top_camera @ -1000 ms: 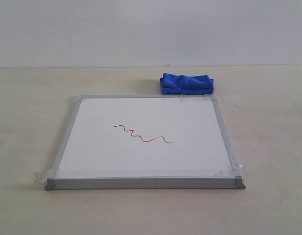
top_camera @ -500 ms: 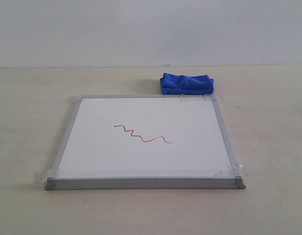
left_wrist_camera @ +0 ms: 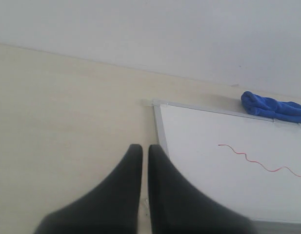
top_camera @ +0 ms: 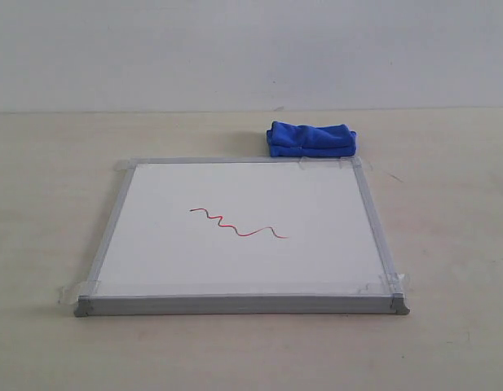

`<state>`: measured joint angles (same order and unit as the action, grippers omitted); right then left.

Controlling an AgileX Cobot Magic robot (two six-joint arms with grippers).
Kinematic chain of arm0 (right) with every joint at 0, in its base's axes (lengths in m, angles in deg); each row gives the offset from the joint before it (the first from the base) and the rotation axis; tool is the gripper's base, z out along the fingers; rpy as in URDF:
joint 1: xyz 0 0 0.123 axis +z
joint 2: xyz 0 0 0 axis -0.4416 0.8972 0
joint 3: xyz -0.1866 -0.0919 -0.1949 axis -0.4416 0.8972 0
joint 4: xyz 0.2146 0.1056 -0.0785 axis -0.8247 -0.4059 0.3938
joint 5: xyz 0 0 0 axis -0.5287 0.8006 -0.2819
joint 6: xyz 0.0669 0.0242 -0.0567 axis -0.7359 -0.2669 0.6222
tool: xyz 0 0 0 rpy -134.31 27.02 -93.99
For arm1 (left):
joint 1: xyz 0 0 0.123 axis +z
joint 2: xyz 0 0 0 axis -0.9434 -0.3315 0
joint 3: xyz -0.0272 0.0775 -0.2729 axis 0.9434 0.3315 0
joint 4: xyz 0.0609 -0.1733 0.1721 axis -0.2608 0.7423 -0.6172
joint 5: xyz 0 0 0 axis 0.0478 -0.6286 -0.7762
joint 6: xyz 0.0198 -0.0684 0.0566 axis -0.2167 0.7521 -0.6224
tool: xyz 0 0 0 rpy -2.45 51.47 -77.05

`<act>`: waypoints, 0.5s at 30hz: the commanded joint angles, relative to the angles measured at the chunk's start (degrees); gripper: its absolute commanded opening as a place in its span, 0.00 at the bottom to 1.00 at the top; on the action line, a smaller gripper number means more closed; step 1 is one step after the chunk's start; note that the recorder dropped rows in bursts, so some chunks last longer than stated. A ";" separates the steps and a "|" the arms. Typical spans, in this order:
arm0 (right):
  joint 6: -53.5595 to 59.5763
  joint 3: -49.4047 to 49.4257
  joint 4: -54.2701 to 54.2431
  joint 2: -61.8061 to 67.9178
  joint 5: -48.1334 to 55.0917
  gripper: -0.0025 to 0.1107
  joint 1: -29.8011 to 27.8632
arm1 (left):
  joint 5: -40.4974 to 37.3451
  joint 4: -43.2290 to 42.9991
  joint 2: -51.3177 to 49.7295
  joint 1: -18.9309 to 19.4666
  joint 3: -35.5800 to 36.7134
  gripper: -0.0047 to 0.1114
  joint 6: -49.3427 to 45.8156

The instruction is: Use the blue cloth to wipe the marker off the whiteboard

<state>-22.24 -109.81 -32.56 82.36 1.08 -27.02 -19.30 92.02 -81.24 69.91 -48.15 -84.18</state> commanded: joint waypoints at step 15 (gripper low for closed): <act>9.93 -19.92 -1.71 44.91 -5.15 0.02 15.67 | -0.09 -0.23 0.21 0.15 0.23 0.08 0.03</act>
<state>-13.88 -125.84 -34.08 122.55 -2.77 -12.48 -19.30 92.02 -81.24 69.91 -48.15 -84.18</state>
